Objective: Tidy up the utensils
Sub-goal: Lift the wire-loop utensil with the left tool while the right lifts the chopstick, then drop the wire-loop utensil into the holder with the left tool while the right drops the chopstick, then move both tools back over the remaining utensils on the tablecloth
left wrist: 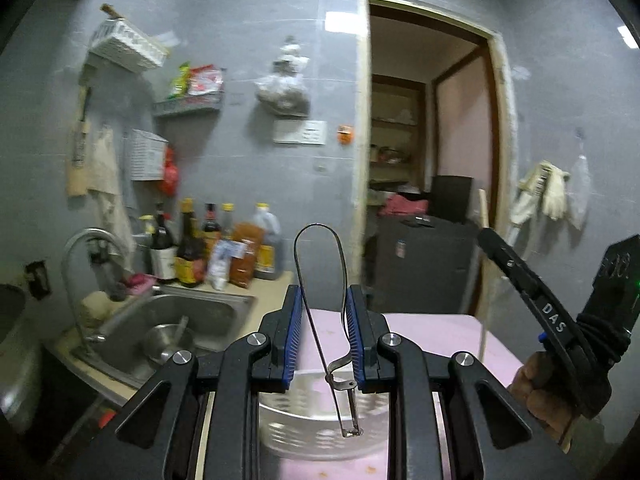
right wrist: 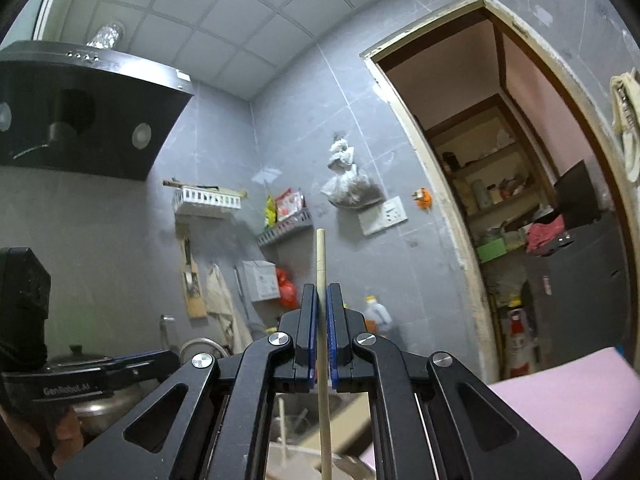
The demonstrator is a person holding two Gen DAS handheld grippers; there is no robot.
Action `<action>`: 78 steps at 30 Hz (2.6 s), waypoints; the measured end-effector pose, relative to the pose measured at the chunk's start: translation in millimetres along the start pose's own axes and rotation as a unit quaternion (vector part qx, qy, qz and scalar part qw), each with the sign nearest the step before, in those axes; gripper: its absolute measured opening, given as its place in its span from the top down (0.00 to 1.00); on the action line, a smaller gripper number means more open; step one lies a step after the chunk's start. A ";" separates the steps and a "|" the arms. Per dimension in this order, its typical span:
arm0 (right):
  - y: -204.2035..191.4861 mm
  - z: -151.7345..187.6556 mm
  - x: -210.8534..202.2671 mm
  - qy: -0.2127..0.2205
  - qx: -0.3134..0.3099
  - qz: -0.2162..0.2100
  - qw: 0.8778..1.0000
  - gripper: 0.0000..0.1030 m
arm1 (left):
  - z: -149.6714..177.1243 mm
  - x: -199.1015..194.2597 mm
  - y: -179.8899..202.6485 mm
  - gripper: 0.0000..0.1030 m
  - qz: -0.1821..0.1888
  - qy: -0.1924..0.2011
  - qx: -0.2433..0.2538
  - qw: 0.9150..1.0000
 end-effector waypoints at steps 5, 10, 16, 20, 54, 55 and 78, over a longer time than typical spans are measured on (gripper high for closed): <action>-2.8 16.0 22.8 0.012 0.004 0.036 0.999 0.97 | -2.2 29.4 -26.3 0.82 -0.014 -0.019 -0.017 1.000; -9.7 29.0 30.3 0.026 -0.030 0.073 0.997 0.97 | 14.0 67.1 -34.5 0.82 -0.026 -0.021 -0.009 0.999; -12.4 50.6 36.8 0.037 -0.052 0.111 0.992 0.97 | 42.5 101.5 -36.7 0.82 -0.034 -0.026 -0.001 0.999; -8.9 57.3 40.7 0.032 -0.051 0.112 0.992 0.97 | 41.5 100.0 -41.7 0.82 -0.031 -0.021 -0.015 0.999; -10.0 81.6 36.4 -0.187 -0.060 0.037 0.980 0.79 | 71.9 75.9 -55.8 0.64 0.022 -0.082 -0.116 0.990; -8.5 78.3 33.0 -0.185 -0.059 0.036 0.980 0.78 | 70.1 71.2 -54.2 0.59 0.019 -0.076 -0.114 0.990; 28.6 7.3 -105.8 -0.135 -0.127 0.107 0.977 0.00 | 78.6 -3.6 36.7 0.03 0.017 0.041 -0.036 0.998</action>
Point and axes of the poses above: each gripper's, at about its wrist camera, not at the fingertips, and x roughly the way its jaws point, y to its right, z to its underside, the point moved 1 cm from there along x, roughly the way its jaws point, and after that the axes turned 10 degrees about -x, right-handed, at the moved point
